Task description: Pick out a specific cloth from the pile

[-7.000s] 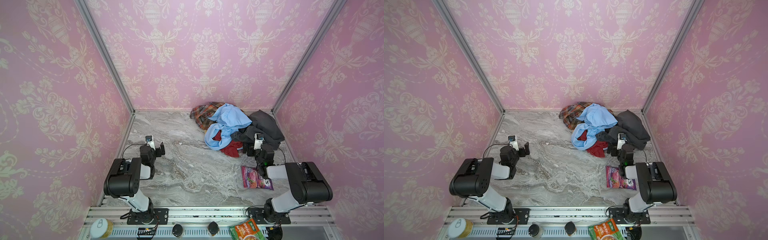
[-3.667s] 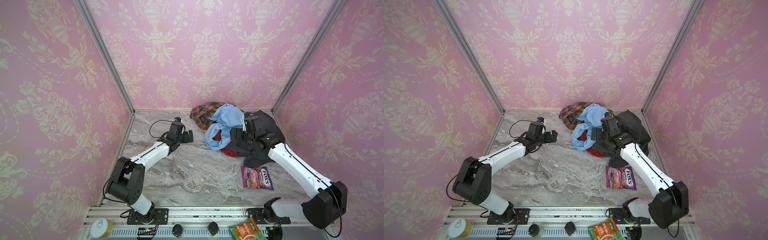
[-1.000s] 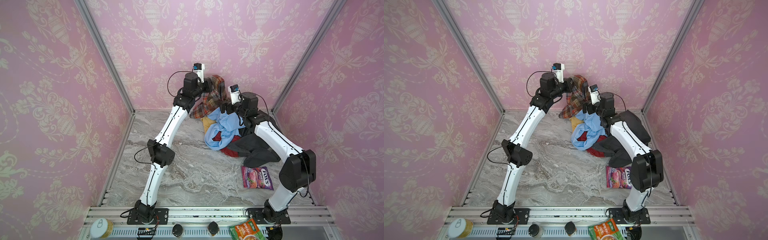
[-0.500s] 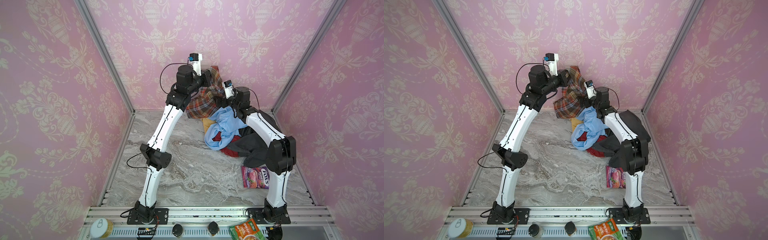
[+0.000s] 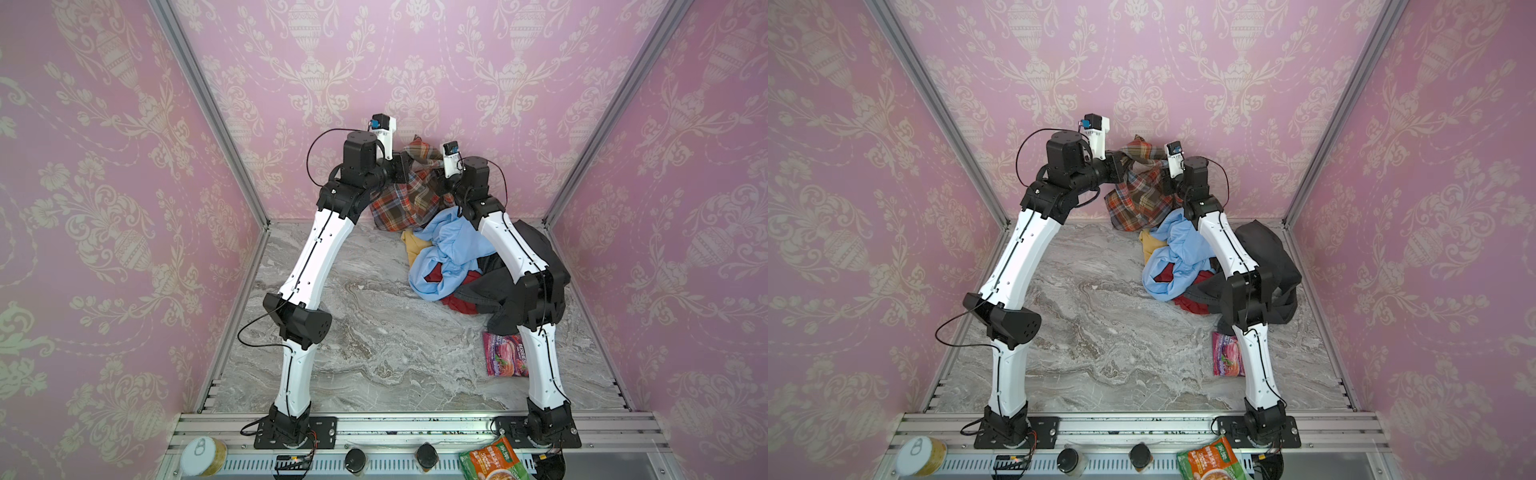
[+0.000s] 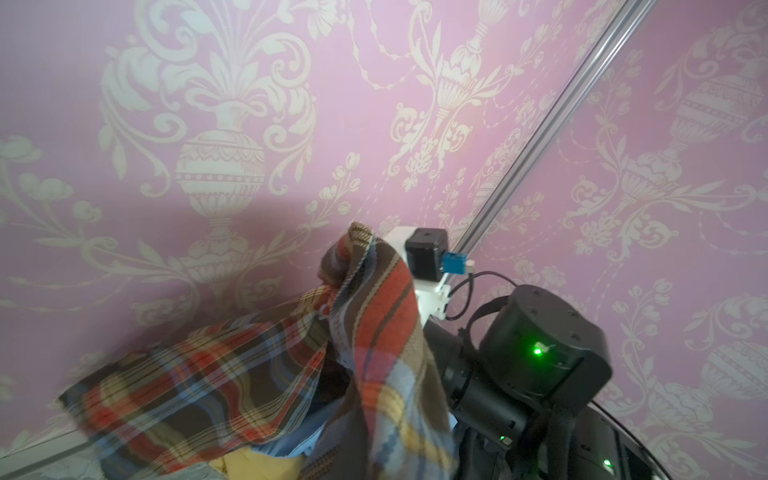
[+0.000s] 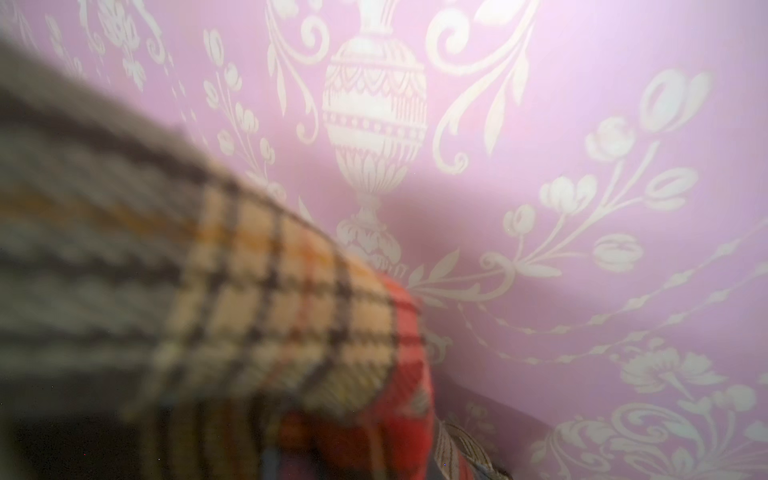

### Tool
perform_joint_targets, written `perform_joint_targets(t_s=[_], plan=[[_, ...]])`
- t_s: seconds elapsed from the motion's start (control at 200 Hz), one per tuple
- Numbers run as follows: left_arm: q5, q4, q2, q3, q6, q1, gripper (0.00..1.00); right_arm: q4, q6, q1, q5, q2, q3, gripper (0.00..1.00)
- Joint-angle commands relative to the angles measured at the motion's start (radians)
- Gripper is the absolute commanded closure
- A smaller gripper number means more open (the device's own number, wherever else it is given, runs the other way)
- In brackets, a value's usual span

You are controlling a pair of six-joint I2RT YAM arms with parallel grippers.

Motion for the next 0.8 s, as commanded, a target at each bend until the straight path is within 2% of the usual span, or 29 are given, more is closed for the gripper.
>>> perform_joint_targets(t_s=[0.0,0.07,0.09,0.195,0.245,0.3,0.365,0.465,0.595,0.796], plan=[[-0.046,0.102,-0.091,-0.195,0.040,0.041,1.00,0.011,0.070,-0.003,0.014,-0.042,0.145,1.00],[-0.046,0.168,-0.120,-0.320,0.036,0.060,1.00,0.027,0.122,-0.003,-0.006,-0.055,0.178,1.00],[-0.046,0.182,-0.128,-0.349,0.036,0.064,0.97,0.039,0.135,-0.003,-0.011,-0.059,0.181,1.00],[-0.059,0.230,-0.146,-0.470,0.042,0.082,0.74,0.059,0.219,0.007,-0.030,-0.079,0.226,1.00],[-0.064,0.255,-0.152,-0.521,0.052,0.084,0.54,0.059,0.239,0.020,-0.045,-0.089,0.245,1.00],[-0.065,0.280,-0.160,-0.574,0.063,0.087,0.39,0.070,0.252,0.042,-0.066,-0.108,0.243,1.00],[-0.061,0.318,-0.180,-0.643,0.087,0.088,0.25,0.065,0.253,0.075,-0.073,-0.131,0.243,1.00],[-0.038,0.458,-0.246,-0.824,0.092,0.101,0.10,0.041,0.275,0.118,-0.095,-0.157,0.242,1.00],[0.017,0.720,-0.372,-1.114,0.026,0.133,0.04,-0.013,0.288,0.173,-0.097,-0.170,0.235,1.00],[0.088,0.977,-0.458,-1.375,-0.034,0.137,0.01,-0.051,0.233,0.237,-0.053,-0.142,0.228,1.00]])
